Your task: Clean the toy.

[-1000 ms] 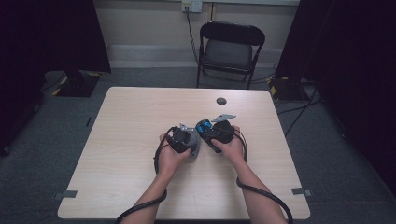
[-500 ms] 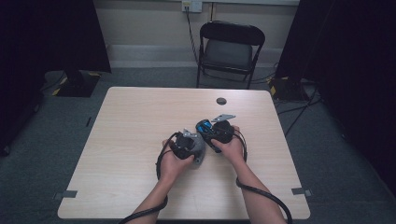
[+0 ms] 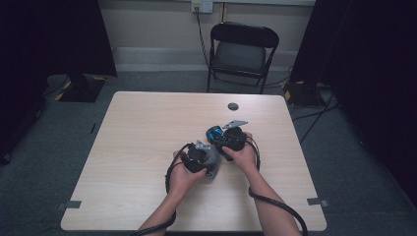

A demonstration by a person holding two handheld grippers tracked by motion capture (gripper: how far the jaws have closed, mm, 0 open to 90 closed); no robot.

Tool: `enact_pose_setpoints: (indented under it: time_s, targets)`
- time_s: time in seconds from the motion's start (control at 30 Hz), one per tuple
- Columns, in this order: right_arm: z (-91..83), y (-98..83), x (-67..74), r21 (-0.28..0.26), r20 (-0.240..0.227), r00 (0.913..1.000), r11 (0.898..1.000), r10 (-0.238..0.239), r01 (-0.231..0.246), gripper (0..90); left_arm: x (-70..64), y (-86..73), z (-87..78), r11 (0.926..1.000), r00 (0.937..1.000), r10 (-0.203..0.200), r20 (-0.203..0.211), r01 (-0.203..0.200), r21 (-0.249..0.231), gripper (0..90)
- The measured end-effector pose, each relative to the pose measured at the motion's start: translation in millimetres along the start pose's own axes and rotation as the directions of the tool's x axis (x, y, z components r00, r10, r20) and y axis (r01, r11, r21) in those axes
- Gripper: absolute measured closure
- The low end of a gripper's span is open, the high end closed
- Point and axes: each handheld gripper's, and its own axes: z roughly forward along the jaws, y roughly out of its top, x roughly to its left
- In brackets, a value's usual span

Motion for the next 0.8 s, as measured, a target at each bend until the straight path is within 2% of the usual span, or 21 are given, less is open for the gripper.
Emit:
enact_pose_setpoints:
  time_s: [0.3,0.43,0.53,0.8]
  targets:
    - [0.0,0.5,0.4,0.004,0.002,1.0,1.0,0.001,-0.001,40.6,-14.3,-6.4,0.7,0.9992,0.9989,0.039,0.024,-0.04,0.006,70.4]
    - [0.1,0.4,0.4,0.002,0.003,1.0,1.0,0.0,0.0,40.6,-19.1,-9.0,0.2,0.9992,0.9985,0.04,0.039,-0.04,0.003,70.4]
    - [0.0,0.4,0.7,0.002,0.004,1.0,1.0,0.003,-0.003,40.6,-21.6,-10.5,-0.6,0.999,0.9973,0.043,0.06,-0.043,0.008,70.4]
    - [0.1,0.7,0.9,0.005,0.005,1.0,1.0,0.005,-0.005,40.6,-33.2,-12.8,-3.2,0.9968,0.9934,0.077,0.085,-0.078,0.018,70.4]
